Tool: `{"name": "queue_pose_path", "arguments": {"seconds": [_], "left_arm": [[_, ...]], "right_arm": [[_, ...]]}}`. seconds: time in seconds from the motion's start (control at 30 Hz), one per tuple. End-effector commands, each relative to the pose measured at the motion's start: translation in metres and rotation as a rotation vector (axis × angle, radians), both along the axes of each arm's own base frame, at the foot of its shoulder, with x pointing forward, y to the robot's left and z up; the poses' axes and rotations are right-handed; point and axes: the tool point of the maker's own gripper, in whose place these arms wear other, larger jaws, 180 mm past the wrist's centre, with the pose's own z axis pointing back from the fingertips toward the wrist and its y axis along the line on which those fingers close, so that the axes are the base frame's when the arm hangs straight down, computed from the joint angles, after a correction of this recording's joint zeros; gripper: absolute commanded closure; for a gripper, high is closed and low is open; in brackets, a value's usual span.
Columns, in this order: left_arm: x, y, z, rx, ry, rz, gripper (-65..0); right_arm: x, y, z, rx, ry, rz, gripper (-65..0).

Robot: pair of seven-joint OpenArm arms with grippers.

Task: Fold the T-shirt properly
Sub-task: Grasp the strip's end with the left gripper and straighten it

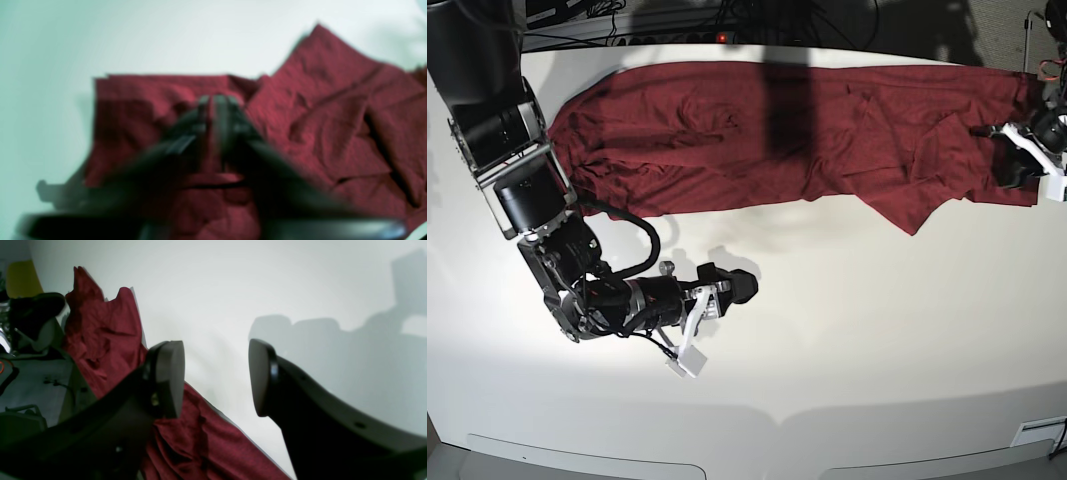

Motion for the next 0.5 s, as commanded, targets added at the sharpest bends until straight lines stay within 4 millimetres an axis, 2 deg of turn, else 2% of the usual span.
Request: {"name": "queue_pose_path", "arguments": {"seconds": [0.0,0.03,0.13,0.3,0.47], "left_arm": [[0.008,0.004,0.014,0.001,-0.047,-0.004,-19.6],[0.007,0.003,0.014,-0.012,-0.046,-0.002,-21.5],[0.002,-0.005,0.012,-0.065,-0.049,0.010,-21.5],[-0.005,-0.014,-0.003,-0.039,-0.019,0.011,-21.5],[-0.003,-0.019,-0.003,-0.039,-0.051,0.020,-21.5]], "right_arm": [[0.014,0.005,0.024,0.050,-0.056,-0.004,-31.0],[0.014,0.005,0.024,0.051,-0.055,-0.004,-31.0],[0.014,0.007,0.024,0.052,-0.056,-0.002,-31.0],[0.014,0.009,0.025,0.056,-0.056,0.001,-31.0],[0.013,0.009,0.024,0.052,-0.052,0.004,-31.0]]}}
